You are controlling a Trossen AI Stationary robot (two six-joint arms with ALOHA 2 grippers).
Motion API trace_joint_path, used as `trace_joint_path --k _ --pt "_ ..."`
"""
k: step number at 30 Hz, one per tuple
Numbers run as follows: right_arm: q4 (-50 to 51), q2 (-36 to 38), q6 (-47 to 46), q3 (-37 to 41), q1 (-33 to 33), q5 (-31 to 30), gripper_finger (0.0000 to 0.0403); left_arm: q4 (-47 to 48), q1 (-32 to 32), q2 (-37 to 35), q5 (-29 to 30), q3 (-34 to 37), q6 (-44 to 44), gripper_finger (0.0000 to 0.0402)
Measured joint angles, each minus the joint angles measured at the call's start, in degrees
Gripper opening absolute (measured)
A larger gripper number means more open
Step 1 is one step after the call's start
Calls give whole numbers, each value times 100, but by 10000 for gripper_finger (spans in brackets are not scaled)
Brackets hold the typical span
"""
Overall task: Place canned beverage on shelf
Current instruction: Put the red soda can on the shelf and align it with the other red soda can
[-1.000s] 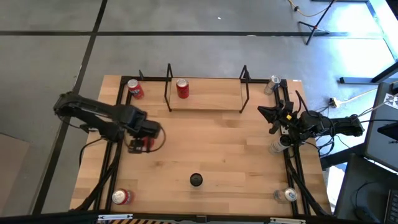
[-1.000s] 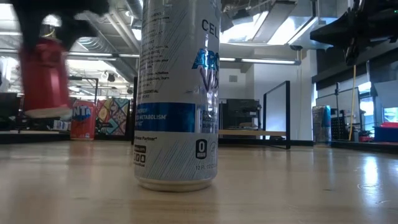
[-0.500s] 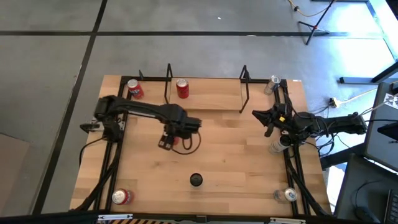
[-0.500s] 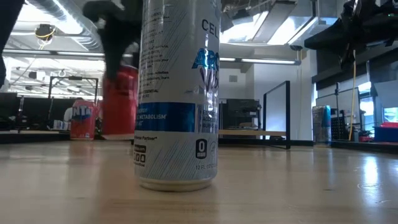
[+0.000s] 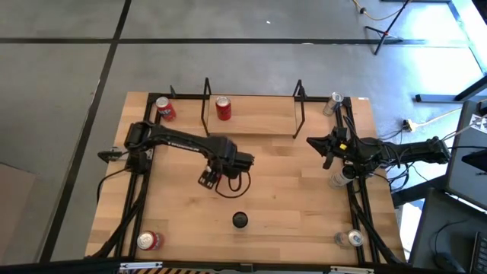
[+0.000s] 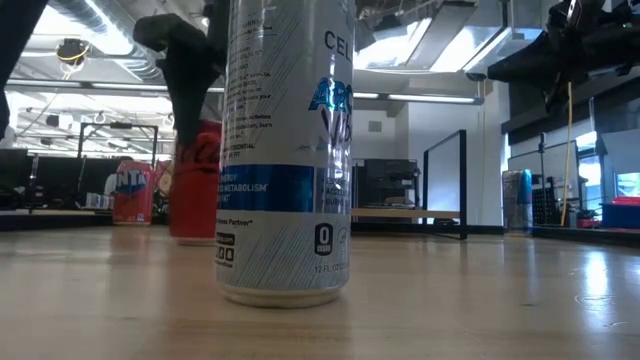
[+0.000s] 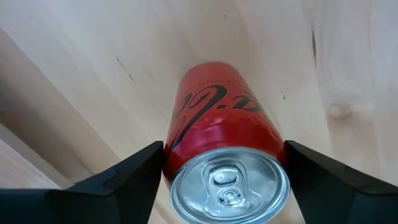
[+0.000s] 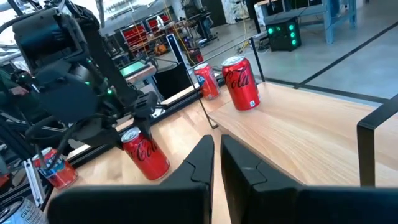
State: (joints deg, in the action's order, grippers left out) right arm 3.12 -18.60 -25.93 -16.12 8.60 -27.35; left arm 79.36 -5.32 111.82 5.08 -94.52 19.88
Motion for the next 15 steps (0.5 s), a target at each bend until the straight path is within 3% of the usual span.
trace_joint_path --k 5,11,15 --pt "1 1 0 0 1 0 19 25 -170 -1 403 -172 -49 326" --pt "1 1 0 0 2 0 19 95 -248 -12 290 -509 -318 345" --pt "1 1 0 0 1 0 19 420 -194 -158 249 -757 -1003 348"
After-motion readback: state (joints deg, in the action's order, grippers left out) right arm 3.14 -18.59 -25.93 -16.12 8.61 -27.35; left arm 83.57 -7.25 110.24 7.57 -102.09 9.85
